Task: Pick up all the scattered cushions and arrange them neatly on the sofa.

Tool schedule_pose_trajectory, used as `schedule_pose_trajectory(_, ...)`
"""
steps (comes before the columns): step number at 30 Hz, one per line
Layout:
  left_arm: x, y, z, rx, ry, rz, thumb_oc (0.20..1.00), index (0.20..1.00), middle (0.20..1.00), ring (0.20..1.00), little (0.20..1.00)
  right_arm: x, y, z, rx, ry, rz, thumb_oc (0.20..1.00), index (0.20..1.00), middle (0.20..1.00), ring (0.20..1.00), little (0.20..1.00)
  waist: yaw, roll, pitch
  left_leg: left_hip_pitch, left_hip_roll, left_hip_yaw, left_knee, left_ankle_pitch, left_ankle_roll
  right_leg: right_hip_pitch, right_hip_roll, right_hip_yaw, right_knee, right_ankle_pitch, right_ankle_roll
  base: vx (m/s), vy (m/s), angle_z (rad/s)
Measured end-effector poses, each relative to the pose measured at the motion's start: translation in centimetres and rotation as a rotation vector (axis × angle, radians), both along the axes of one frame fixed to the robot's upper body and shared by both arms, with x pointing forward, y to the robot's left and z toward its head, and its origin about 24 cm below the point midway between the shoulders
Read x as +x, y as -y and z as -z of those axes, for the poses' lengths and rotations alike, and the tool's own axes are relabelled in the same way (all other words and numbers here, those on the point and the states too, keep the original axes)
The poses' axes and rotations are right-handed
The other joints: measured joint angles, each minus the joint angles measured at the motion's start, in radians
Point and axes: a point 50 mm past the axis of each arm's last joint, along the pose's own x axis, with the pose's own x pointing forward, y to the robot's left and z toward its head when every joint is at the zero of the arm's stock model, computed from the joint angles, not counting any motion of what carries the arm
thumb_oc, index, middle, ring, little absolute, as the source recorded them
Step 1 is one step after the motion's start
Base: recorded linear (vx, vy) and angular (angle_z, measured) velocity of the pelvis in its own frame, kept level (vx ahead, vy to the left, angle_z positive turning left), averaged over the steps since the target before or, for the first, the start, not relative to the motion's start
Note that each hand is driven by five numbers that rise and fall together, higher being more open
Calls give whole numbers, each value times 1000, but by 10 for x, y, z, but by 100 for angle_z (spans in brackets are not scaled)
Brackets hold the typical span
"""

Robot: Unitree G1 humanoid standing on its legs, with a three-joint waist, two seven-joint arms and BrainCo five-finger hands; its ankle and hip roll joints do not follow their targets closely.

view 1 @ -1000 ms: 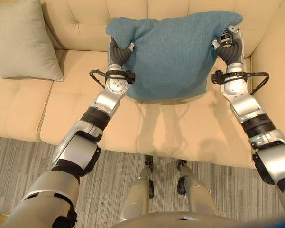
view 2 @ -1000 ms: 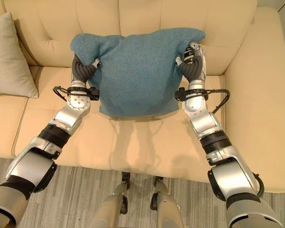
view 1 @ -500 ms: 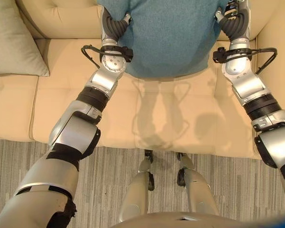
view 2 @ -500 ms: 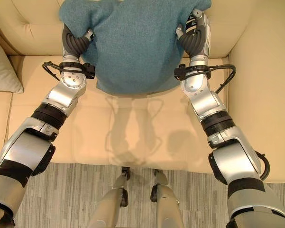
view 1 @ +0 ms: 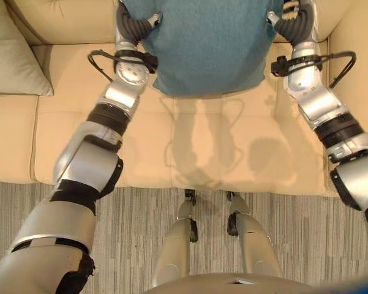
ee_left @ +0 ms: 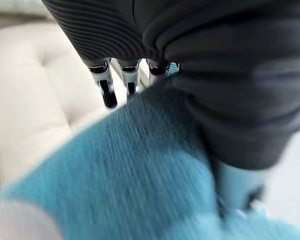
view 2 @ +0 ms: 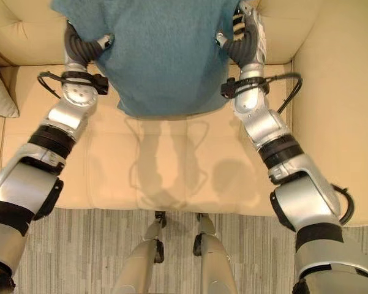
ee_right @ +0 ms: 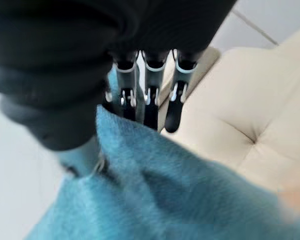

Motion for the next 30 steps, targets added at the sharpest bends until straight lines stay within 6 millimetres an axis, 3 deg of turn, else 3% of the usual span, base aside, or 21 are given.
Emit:
schedule_pose_trajectory(1,-2,-16,-2,10,-8,-40,1000,1000,1000,1000,1000,-4,19,-9,-26,12,54,1000,1000,1000,1000,1000,3,-2,-1,0,1,0,0,0,0,1,0,0,0,0,0,0,0,0)
schedule_pose_trajectory(6,-12,-58,-8,36,-30,-147,1000,1000,1000,1000,1000,-11,59,-30,-111,3,197,1000,1000,1000,1000,1000,4,-6,1,12,1,0,3,0,0,16,0,-1,0,2,-3,0,0,0)
schedule_pose_trajectory(9,-22,-86,-8,27,-37,-210,1000,1000,1000,1000,1000,-14,82,-27,-130,-41,282,1000,1000,1000,1000,1000,5,-8,2,37,2,-1,2,0,0,41,0,-1,0,2,-3,0,0,0)
schedule_pose_trajectory(12,-35,-111,10,-46,-32,-240,1000,1000,1000,1000,1000,-19,103,-10,-127,-91,322,1000,1000,1000,1000,1000,7,-20,-6,80,1,-2,-1,0,0,83,0,-1,0,-4,3,0,0,0)
schedule_pose_trajectory(15,-63,-112,51,-76,18,-152,1000,1000,1000,1000,1000,-38,125,42,-71,-152,313,1000,1000,1000,1000,1000,8,-34,-15,115,2,-10,-5,0,-1,121,1,-1,0,-15,17,28,-15,10)
schedule_pose_trajectory(19,-110,-112,169,-213,-203,-155,1000,1000,1000,1000,1000,-81,153,147,-2,-377,365,1000,1000,1000,1000,1000,17,-42,-24,175,0,-23,-7,-18,-12,189,0,-3,0,-35,31,24,-29,9)
schedule_pose_trajectory(21,-141,-95,221,-303,-304,-144,1000,1000,1000,1000,1000,-114,162,208,91,-520,415,1000,1000,1000,1000,1000,37,-55,-39,210,1,-25,-7,-34,-16,226,0,-4,-1,-44,26,3,-17,4)
schedule_pose_trajectory(22,-160,-90,253,-356,-398,-162,1000,1000,1000,1000,1000,-129,162,241,117,-634,440,1000,1000,1000,1000,1000,41,-59,-43,239,0,-27,-8,-42,-16,256,-2,-7,-1,-53,32,1,-9,4)
schedule_pose_trajectory(23,-176,-88,276,-386,-484,-187,1000,1000,1000,1000,1000,-137,157,261,145,-700,438,1000,1000,1000,1000,1000,37,-63,-59,251,0,-25,-10,-48,-15,268,-2,-5,-1,-56,32,0,0,0)
schedule_pose_trajectory(26,-204,-87,309,-426,-607,-234,1000,1000,1000,1000,1000,-154,144,297,233,-791,432,1000,1000,1000,1000,1000,42,-66,-93,274,0,-28,-13,-55,-5,292,-3,-6,-1,-60,34,-9,-2,1)
schedule_pose_trajectory(30,-252,-79,359,-441,-881,-250,1000,1000,1000,1000,1000,-183,134,342,201,-1004,424,1000,1000,1000,1000,1000,51,-57,-132,352,-2,-25,-13,-67,7,369,-5,-4,-1,-72,33,-8,-2,0)
